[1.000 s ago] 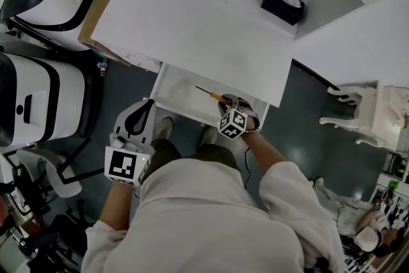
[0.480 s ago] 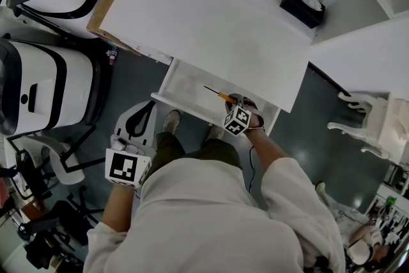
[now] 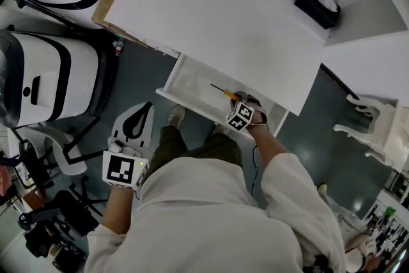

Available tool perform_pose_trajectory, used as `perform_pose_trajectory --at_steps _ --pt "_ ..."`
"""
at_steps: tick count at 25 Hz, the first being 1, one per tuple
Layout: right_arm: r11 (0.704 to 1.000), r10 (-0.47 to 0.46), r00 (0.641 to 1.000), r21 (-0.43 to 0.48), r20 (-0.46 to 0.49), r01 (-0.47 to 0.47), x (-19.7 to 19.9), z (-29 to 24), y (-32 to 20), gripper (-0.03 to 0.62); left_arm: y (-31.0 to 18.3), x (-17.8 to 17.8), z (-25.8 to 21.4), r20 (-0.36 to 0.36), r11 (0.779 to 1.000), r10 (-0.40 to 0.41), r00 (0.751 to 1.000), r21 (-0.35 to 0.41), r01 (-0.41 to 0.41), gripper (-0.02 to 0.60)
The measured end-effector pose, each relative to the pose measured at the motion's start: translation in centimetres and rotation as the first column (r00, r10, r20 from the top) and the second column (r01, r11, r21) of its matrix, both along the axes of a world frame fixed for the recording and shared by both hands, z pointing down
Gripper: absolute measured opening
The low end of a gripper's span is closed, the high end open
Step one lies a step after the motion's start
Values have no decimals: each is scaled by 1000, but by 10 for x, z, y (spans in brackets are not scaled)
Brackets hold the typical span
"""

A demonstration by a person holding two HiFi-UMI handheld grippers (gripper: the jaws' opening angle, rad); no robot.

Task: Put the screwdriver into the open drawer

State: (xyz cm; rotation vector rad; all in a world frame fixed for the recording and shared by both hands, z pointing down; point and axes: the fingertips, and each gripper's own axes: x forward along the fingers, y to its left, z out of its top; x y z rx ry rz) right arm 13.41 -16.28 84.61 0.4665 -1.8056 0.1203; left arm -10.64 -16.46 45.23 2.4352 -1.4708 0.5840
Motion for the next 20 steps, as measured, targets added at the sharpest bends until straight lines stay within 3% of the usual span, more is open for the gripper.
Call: perform_pose_trajectory --at_steps 20 --pt "997 -11 999 -80 -31 8 4 36 1 118 5 0 13 22 999 -21 1000 -30 22 5"
